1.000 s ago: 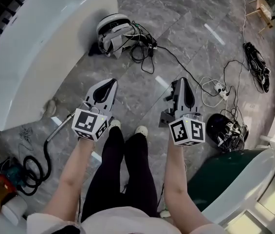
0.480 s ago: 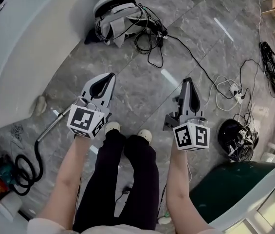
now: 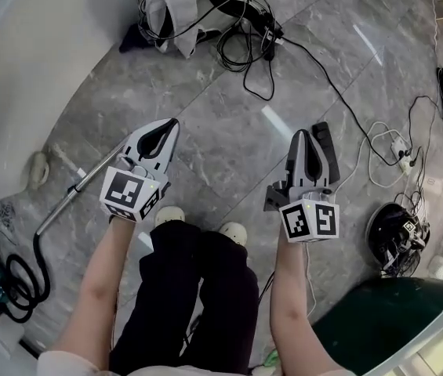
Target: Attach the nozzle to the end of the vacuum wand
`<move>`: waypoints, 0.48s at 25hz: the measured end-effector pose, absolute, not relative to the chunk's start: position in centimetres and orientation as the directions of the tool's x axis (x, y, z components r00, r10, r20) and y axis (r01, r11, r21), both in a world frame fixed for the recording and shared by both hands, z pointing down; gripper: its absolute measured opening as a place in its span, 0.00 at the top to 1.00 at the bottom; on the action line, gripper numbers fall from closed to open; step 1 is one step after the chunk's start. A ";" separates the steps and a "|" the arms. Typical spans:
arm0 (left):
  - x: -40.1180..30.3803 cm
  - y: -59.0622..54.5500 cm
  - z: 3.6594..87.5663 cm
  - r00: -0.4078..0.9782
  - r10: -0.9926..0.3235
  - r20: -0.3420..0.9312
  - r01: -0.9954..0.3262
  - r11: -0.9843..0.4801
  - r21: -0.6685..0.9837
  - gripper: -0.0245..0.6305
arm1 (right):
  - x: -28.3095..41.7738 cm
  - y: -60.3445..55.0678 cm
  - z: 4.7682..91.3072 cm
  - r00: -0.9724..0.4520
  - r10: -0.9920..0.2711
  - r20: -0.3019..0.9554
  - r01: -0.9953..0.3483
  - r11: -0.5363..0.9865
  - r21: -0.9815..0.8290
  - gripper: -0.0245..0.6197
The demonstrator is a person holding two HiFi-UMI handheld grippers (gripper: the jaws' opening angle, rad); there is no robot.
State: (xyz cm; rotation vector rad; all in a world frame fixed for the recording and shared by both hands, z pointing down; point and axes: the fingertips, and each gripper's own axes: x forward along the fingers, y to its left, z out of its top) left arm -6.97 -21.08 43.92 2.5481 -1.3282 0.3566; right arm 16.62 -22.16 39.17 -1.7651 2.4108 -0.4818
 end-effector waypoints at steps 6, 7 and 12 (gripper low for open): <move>-6.6 -23.3 52.2 0.548 -0.779 0.305 -0.833 -0.543 0.107 0.95 | 17.6 -24.6 46.8 -0.349 -0.934 0.076 -0.910 0.319 -0.265 0.94; -6.5 -23.7 53.3 0.549 -0.781 0.298 -0.832 -0.543 0.109 0.95 | 17.6 -24.9 48.0 -0.355 -0.932 0.075 -0.909 0.326 -0.261 0.94; -6.2 -25.0 57.9 0.556 -0.788 0.265 -0.830 -0.545 0.121 0.95 | 17.7 -26.7 52.7 -0.380 -0.923 0.052 -0.903 0.359 -0.236 0.94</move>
